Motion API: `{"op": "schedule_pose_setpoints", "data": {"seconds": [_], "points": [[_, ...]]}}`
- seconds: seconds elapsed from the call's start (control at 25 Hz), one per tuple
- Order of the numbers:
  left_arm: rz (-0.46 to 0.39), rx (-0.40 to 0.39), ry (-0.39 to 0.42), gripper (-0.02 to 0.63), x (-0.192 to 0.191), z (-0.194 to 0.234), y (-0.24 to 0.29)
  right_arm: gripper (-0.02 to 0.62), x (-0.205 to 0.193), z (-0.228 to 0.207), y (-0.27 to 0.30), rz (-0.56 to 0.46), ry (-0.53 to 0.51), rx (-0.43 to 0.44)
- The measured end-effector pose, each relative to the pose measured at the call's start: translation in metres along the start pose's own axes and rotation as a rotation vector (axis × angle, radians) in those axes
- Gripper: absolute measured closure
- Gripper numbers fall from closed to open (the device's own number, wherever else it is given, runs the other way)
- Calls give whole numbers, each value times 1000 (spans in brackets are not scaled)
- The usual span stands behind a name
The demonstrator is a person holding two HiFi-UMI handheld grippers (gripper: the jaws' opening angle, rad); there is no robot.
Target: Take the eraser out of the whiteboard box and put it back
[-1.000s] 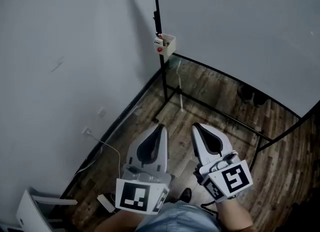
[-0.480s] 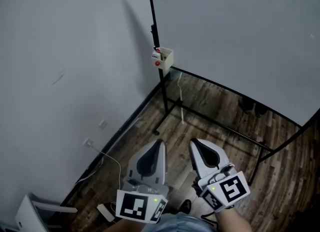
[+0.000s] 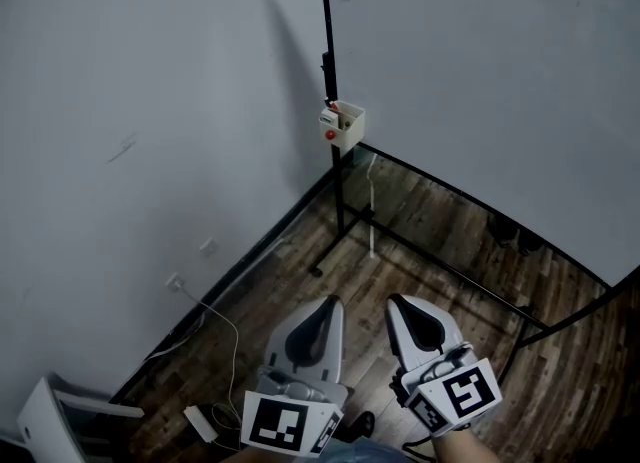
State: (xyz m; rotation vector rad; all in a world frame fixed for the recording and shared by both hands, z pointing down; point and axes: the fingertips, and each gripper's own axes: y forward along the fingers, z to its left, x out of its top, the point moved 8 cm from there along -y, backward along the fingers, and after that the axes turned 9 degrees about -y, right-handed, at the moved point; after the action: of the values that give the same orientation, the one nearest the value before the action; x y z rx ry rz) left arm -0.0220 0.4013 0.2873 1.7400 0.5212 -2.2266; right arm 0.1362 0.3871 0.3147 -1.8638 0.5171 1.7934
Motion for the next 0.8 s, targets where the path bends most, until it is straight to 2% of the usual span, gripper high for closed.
{"op": "schedule_pose_setpoints", "data": {"seconds": [0.24, 0.68, 0.8], "points": [[2, 1, -40, 600, -6, 46, 34, 592, -8, -12, 55, -23, -4, 10], [-8, -17, -59, 600, 8, 134, 122, 592, -14, -46, 172, 40, -50, -15], [-6, -30, -67, 600, 12, 153, 140, 592, -11, -51, 200, 8, -41, -4]]}}
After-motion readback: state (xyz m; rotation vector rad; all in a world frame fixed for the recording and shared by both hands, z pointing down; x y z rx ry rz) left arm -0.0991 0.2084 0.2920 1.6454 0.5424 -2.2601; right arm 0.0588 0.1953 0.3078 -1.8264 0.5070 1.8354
